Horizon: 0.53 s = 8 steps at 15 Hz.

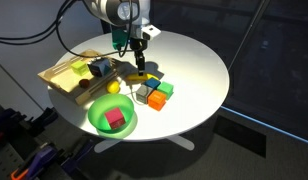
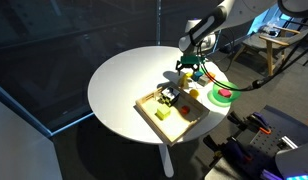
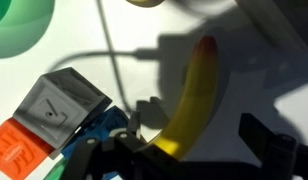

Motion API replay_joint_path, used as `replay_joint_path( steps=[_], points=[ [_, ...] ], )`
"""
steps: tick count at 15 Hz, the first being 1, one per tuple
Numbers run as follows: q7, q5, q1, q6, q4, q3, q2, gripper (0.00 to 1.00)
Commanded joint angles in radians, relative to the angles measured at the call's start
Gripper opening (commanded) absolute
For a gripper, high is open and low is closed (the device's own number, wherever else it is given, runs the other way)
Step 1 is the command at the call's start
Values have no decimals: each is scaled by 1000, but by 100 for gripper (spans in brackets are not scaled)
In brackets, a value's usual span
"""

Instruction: Pick up the banana plush toy and put it on the lime green block

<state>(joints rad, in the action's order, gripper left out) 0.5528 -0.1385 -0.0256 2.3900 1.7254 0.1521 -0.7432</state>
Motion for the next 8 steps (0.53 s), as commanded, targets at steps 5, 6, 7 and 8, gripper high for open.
replay_joint_path(
  steps=[5, 6, 7, 8],
  points=[
    [24, -21, 5, 9, -20, 6, -38, 100],
    [24, -20, 6, 10, -21, 6, -41, 100],
    [24, -19, 6, 10, -22, 7, -44, 100],
    [25, -17, 7, 11, -25, 8, -47, 100]
  ],
)
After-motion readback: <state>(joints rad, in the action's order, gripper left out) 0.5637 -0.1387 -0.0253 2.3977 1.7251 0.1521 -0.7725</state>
